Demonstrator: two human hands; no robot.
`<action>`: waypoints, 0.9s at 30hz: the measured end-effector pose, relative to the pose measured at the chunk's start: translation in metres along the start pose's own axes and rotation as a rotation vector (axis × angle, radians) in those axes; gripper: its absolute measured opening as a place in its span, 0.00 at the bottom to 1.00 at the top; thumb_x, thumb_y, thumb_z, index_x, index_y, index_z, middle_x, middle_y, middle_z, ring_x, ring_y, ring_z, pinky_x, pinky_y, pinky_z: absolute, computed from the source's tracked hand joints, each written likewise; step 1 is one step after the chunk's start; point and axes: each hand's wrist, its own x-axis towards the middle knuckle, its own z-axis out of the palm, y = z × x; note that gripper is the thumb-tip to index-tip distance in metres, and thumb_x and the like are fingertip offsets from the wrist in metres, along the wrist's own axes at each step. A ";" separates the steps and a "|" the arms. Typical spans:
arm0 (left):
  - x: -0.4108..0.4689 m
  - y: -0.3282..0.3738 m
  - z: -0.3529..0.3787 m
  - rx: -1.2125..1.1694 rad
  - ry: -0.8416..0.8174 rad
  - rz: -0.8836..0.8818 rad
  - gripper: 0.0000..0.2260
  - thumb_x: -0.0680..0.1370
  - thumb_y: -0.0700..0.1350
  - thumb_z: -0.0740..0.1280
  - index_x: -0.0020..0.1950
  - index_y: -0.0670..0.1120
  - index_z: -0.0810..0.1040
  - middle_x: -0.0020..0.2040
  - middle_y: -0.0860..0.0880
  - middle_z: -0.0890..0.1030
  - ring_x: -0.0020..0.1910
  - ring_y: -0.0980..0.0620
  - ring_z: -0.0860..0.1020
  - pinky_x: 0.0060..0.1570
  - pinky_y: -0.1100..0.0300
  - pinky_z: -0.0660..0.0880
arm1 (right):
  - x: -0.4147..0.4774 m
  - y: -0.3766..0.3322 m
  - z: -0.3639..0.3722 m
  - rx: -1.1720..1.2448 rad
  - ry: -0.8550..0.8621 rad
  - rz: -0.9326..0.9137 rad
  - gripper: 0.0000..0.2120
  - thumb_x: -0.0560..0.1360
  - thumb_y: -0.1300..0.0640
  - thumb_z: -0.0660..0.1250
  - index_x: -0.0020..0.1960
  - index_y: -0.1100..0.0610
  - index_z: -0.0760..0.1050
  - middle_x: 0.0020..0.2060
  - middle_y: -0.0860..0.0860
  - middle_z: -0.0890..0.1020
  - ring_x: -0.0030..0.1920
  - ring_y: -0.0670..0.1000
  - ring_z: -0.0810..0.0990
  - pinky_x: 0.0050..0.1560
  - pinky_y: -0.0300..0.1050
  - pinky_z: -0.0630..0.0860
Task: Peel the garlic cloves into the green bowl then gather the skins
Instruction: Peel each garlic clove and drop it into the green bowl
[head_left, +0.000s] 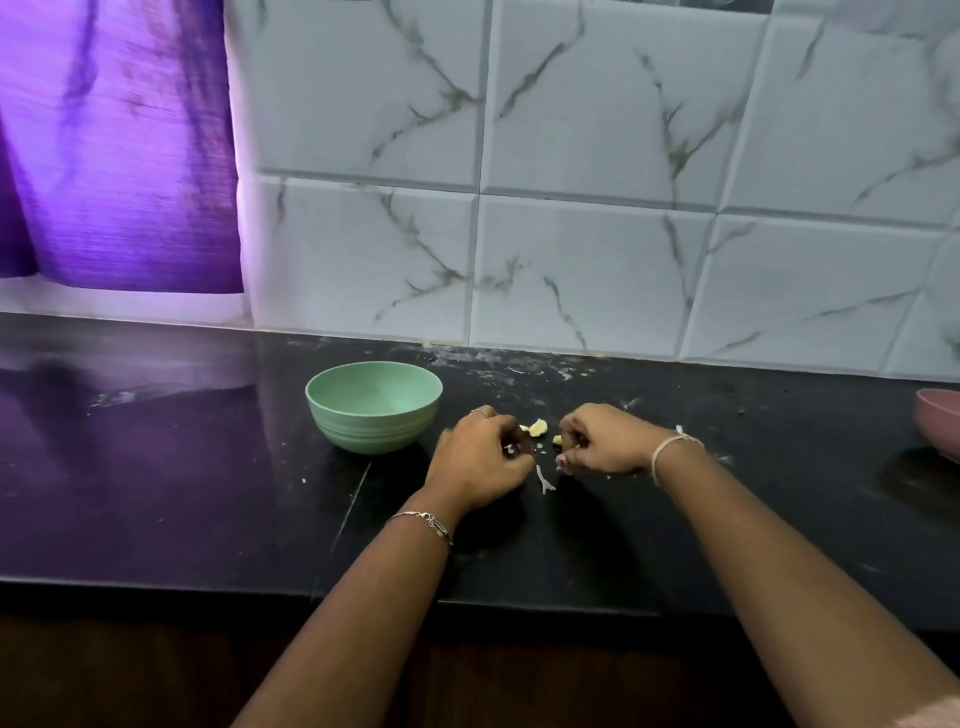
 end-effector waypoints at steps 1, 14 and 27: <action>-0.001 0.000 0.000 0.016 -0.009 0.010 0.06 0.71 0.52 0.67 0.45 0.54 0.81 0.47 0.55 0.74 0.52 0.53 0.75 0.57 0.54 0.67 | 0.001 0.001 -0.003 -0.017 -0.017 -0.006 0.11 0.77 0.58 0.68 0.36 0.52 0.74 0.36 0.46 0.83 0.34 0.41 0.75 0.33 0.30 0.68; 0.006 -0.004 0.004 -0.055 0.059 -0.046 0.10 0.74 0.45 0.66 0.53 0.56 0.80 0.55 0.54 0.75 0.57 0.52 0.74 0.59 0.50 0.70 | 0.001 0.010 -0.025 0.581 0.113 -0.058 0.07 0.74 0.63 0.72 0.51 0.63 0.79 0.38 0.57 0.83 0.35 0.47 0.81 0.40 0.41 0.78; 0.006 -0.016 0.007 0.138 0.081 -0.158 0.15 0.76 0.44 0.64 0.63 0.53 0.76 0.60 0.48 0.74 0.63 0.47 0.72 0.60 0.49 0.71 | 0.008 -0.020 0.001 0.209 -0.040 -0.073 0.05 0.76 0.60 0.70 0.47 0.62 0.81 0.30 0.48 0.81 0.27 0.39 0.77 0.30 0.32 0.72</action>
